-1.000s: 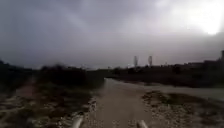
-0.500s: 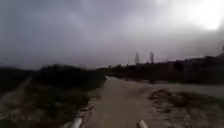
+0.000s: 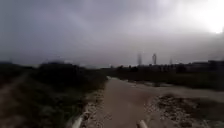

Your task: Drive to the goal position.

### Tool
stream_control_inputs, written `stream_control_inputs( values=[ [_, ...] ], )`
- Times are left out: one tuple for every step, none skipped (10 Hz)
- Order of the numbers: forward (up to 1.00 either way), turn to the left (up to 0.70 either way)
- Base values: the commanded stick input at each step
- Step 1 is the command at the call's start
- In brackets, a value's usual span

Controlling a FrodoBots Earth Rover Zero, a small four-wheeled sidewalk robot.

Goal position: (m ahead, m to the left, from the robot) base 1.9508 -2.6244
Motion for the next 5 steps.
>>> stream_control_inputs(
  values=[
    [0.7,0.0],
    [0.7,0.0],
    [0.7,0.0],
    [0.7,0.0],
    [0.7,0.0]
  ],
)
